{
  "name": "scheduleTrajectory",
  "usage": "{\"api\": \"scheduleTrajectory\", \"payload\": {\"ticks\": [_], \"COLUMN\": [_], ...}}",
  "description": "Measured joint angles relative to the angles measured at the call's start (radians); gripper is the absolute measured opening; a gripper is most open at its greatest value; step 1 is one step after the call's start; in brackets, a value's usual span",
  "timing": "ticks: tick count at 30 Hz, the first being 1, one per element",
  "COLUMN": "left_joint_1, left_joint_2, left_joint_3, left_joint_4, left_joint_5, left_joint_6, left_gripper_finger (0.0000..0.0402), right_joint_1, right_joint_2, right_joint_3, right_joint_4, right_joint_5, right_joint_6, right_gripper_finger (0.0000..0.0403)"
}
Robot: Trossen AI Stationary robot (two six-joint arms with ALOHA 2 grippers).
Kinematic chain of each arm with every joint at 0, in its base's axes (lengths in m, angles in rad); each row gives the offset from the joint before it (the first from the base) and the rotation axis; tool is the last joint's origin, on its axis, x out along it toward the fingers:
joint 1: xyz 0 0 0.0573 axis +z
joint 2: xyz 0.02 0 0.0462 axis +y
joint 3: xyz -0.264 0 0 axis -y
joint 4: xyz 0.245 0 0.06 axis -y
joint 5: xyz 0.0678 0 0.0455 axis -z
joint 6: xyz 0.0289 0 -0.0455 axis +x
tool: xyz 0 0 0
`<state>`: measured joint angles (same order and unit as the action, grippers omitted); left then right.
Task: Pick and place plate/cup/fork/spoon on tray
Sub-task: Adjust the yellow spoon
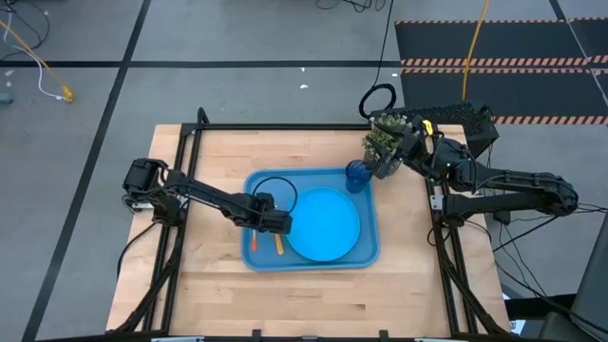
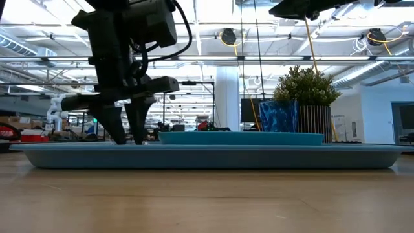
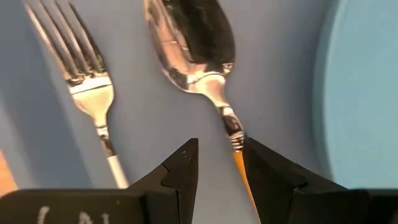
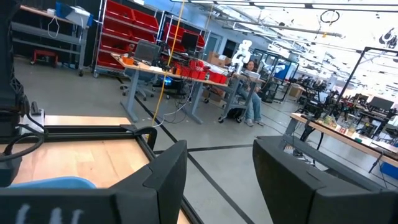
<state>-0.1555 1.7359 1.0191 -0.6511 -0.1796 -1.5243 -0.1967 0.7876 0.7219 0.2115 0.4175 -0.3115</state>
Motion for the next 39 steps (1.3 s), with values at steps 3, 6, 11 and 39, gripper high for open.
{"api": "scheduleTrajectory", "payload": {"ticks": [3, 6, 11, 39], "left_joint_1": [0.0, 0.0, 0.0, 0.019], "left_joint_2": [0.013, 0.013, 0.013, 0.039], "left_joint_3": [0.0, 0.0, 0.0, 0.001], "left_joint_4": [0.029, 0.049, 0.071, -0.002], "left_joint_5": [0.0, 0.0, 0.0, 0.007], "left_joint_6": [-0.001, -0.004, -0.003, 0.03], "left_gripper_finger": [0.0129, 0.0129, 0.0129, 0.0129], "right_joint_1": [0.0, 0.0, 0.0, 0.0], "right_joint_2": [0.0, 0.0, 0.0, 0.0], "right_joint_3": [0.0, 0.0, 0.0, 0.0], "right_joint_4": [0.0, 0.0, 0.001, 0.001], "right_joint_5": [0.0, 0.0, 0.0, -0.001], "right_joint_6": [0.0, 0.0, 0.0, 0.001], "right_gripper_finger": [0.0176, 0.0176, 0.0176, 0.0176]}}
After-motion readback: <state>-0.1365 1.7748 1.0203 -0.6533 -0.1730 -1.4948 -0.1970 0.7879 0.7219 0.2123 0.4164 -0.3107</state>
